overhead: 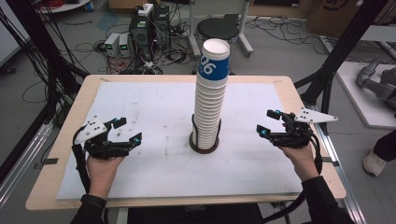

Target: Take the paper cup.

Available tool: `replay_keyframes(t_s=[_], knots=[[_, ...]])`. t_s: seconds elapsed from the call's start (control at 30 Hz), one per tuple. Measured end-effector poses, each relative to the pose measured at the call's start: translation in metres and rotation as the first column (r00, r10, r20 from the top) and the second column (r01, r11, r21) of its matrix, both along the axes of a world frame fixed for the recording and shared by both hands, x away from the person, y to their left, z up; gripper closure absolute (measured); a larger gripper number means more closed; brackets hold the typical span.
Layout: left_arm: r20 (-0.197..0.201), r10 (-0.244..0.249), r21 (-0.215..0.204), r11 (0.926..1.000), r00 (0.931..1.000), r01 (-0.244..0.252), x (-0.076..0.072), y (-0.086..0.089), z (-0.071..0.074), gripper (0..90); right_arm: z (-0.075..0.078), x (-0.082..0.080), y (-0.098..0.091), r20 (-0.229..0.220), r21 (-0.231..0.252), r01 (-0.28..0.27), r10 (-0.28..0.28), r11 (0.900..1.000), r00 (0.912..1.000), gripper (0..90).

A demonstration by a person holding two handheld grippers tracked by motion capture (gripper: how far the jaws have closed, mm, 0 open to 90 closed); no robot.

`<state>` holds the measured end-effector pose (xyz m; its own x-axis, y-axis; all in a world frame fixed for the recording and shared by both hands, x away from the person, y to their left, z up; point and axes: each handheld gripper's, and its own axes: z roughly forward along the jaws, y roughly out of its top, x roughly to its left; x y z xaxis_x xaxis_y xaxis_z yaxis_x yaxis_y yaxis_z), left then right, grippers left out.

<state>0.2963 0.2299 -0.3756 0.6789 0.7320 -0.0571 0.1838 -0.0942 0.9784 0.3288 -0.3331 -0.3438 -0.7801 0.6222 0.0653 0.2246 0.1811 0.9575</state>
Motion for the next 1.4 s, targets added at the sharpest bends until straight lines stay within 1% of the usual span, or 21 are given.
replay_keyframes(t_s=[0.03,0.13,0.17,0.2,0.23,0.27,0.3,0.33,0.5,0.6,0.73,0.83,0.9,0.97,1.0,1.07,1.13,1.23,1.27,1.37,1.4], knots=[[-0.005,-0.003,-0.005,1.0000,1.0000,0.003,0.002,0.001,0.000,15.1,0.000,0.000,0.000,0.008,-0.001,0.005,-0.005,1.0000,1.0000,21.0],[-0.008,-0.005,-0.002,1.0000,1.0000,0.005,0.004,0.000,0.000,15.1,0.000,0.001,0.001,0.012,-0.008,0.000,0.000,1.0000,0.9999,20.9],[-0.008,-0.005,-0.002,1.0000,1.0000,0.005,0.004,0.000,0.000,15.1,-0.001,0.001,0.001,0.002,-0.009,-0.001,0.001,1.0000,1.0000,20.8],[-0.006,-0.007,0.006,1.0000,1.0000,0.007,0.004,0.000,-0.001,15.1,-0.002,0.001,0.001,0.002,-0.011,0.000,0.000,0.9999,1.0000,20.8],[-0.008,-0.008,0.003,1.0000,0.9999,0.008,0.005,-0.001,-0.001,15.1,-0.002,0.001,0.000,0.002,-0.011,0.005,-0.005,0.9999,1.0000,20.8],[-0.011,-0.019,0.000,0.9998,0.9997,0.019,0.006,-0.003,-0.001,15.1,-0.003,0.002,-0.001,0.001,-0.011,0.005,-0.005,0.9999,1.0000,20.9],[-0.011,-0.019,0.000,0.9998,0.9997,0.019,0.006,-0.003,-0.001,15.1,-0.003,0.002,-0.001,0.001,-0.011,0.005,-0.005,0.9999,1.0000,20.9],[-0.012,-0.025,0.006,0.9997,0.9996,0.025,0.007,-0.004,-0.001,15.1,-0.003,0.003,-0.002,-0.011,-0.008,0.001,-0.001,1.0000,0.9999,20.9],[-0.016,-0.065,0.012,0.9978,0.9978,0.065,0.010,-0.011,0.000,15.1,-0.002,0.000,-0.004,0.002,-0.009,0.008,-0.008,0.9999,1.0000,20.9],[-0.011,-0.063,0.014,0.9979,0.9979,0.064,0.010,-0.012,0.000,15.1,-0.002,-0.001,-0.005,0.005,-0.008,0.011,-0.011,0.9999,0.9999,20.9],[-0.017,-0.078,-0.009,0.9969,0.9968,0.078,0.010,-0.012,0.002,15.1,-0.001,-0.002,-0.005,0.014,-0.009,0.013,-0.013,0.9999,0.9998,20.9],[-0.013,-0.083,-0.011,0.9965,0.9964,0.083,0.010,-0.012,0.004,15.1,0.000,-0.002,-0.004,0.021,-0.009,0.011,-0.011,0.9999,0.9997,20.9],[-0.023,-0.096,-0.016,0.9953,0.9951,0.096,0.011,-0.013,0.005,15.1,0.000,-0.002,-0.004,0.016,-0.009,0.014,-0.014,0.9999,0.9998,20.8],[-0.030,-0.106,-0.031,0.9940,0.9939,0.105,0.011,-0.014,0.006,15.1,0.000,0.000,-0.004,0.017,-0.008,0.013,-0.013,0.9999,0.9998,20.8],[-0.031,-0.110,-0.037,0.9933,0.9934,0.109,0.011,-0.014,0.007,15.1,0.000,0.000,-0.004,0.018,-0.008,0.015,-0.014,0.9999,0.9997,20.9],[-0.034,-0.108,-0.031,0.9938,0.9936,0.107,0.012,-0.015,0.010,15.1,0.000,0.000,-0.004,0.018,-0.006,0.015,-0.015,0.9999,0.9997,20.8],[-0.031,-0.116,-0.034,0.9928,0.9928,0.115,0.012,-0.017,0.013,15.1,0.000,0.000,-0.004,0.019,-0.003,0.013,-0.013,0.9999,0.9997,20.8],[-0.030,-0.134,-0.022,0.9908,0.9905,0.134,0.015,-0.020,0.020,15.1,0.001,0.001,-0.004,0.018,0.000,0.014,-0.014,0.9999,0.9997,20.9],[-0.030,-0.135,-0.023,0.9907,0.9905,0.134,0.016,-0.022,0.023,15.1,0.001,0.001,-0.004,0.025,-0.001,0.016,-0.016,0.9999,0.9996,20.8],[-0.022,-0.155,-0.036,0.9875,0.9877,0.154,0.021,-0.028,0.029,15.1,0.001,0.001,-0.005,0.017,0.003,0.016,-0.016,0.9999,0.9997,20.8],[-0.021,-0.163,-0.036,0.9860,0.9863,0.163,0.023,-0.030,0.032,15.1,0.002,0.001,-0.005,0.027,0.001,0.019,-0.019,0.9998,0.9995,20.8]])
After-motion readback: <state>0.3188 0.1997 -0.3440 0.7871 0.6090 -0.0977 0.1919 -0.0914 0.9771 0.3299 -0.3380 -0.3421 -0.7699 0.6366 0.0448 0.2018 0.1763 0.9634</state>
